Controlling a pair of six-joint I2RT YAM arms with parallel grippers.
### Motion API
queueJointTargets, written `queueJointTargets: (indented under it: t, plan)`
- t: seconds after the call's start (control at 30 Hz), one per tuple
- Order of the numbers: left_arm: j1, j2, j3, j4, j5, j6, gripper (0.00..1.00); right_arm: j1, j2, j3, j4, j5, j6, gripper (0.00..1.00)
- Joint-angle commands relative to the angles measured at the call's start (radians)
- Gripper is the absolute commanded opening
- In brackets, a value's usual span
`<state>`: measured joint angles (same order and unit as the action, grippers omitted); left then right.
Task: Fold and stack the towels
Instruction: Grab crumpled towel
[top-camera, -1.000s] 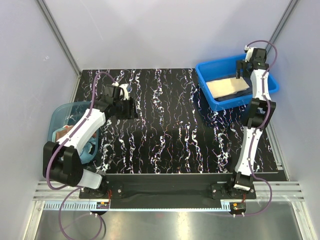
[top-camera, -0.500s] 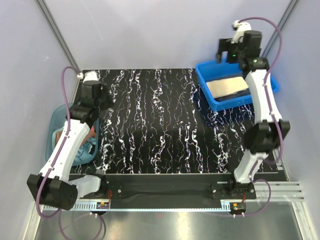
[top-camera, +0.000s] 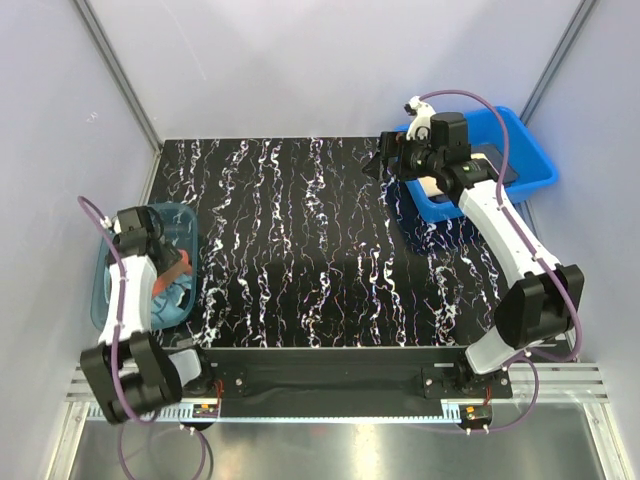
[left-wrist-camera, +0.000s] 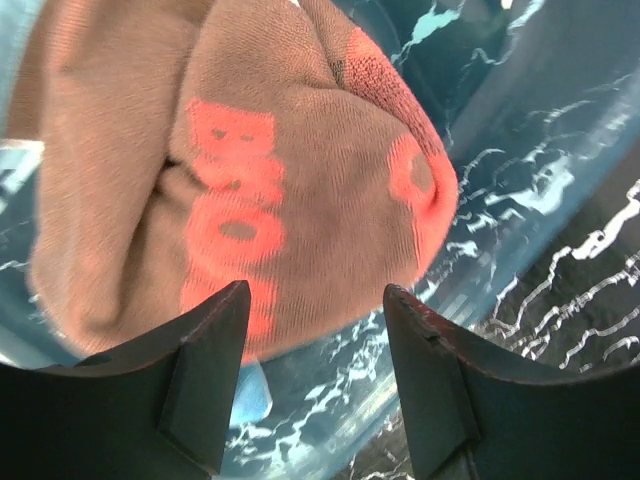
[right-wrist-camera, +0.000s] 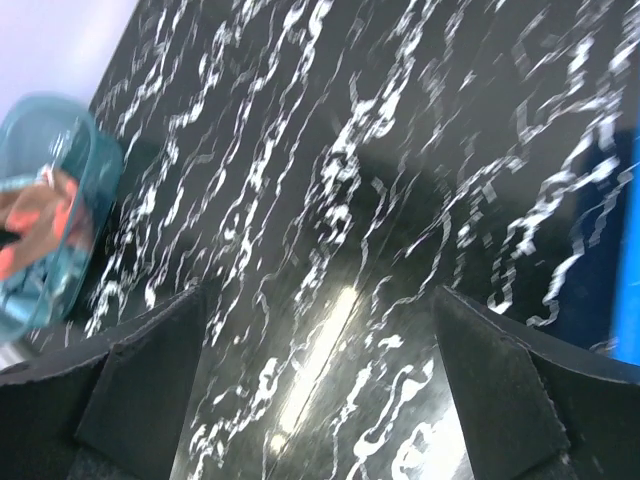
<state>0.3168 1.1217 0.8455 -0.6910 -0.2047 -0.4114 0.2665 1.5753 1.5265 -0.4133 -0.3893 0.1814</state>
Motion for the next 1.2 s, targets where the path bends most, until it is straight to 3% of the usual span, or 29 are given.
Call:
queueJointTargets:
  t: [0.0,0.33,0.4,0.43,0.53,0.7,0.87,1.07,1.17]
  plan:
    - [0.030,0.091,0.000,0.090,0.094,-0.003,0.56,0.016,-0.026,0.000,0.002,-0.036,0.018,1.00]
    - [0.077,0.266,0.046,0.081,0.060,0.011,0.46,0.023,-0.055,-0.019,0.013,-0.054,-0.014,1.00]
    - [0.082,0.282,0.056,0.082,0.088,0.037,0.35,0.023,-0.061,-0.019,0.014,-0.057,-0.016,1.00]
    - [0.082,0.280,0.066,0.077,0.097,0.052,0.14,0.022,-0.063,-0.019,0.014,-0.060,-0.016,1.00]
    - [0.076,0.238,0.111,0.056,0.102,0.095,0.00,0.022,-0.066,-0.022,0.013,-0.069,-0.023,1.00]
    - [-0.044,0.132,0.279,-0.059,-0.037,0.152,0.00,0.025,-0.070,-0.032,0.005,-0.083,-0.034,1.00]
    - [-0.131,0.086,0.441,-0.166,-0.079,0.168,0.00,0.030,-0.072,-0.032,0.001,-0.071,-0.049,1.00]
    - [-0.252,0.049,0.636,-0.206,-0.033,0.175,0.00,0.030,-0.074,-0.020,-0.013,-0.046,-0.054,1.00]
    - [-0.309,0.084,0.846,-0.281,0.001,0.169,0.00,0.030,-0.081,-0.005,-0.022,-0.043,-0.054,1.00]
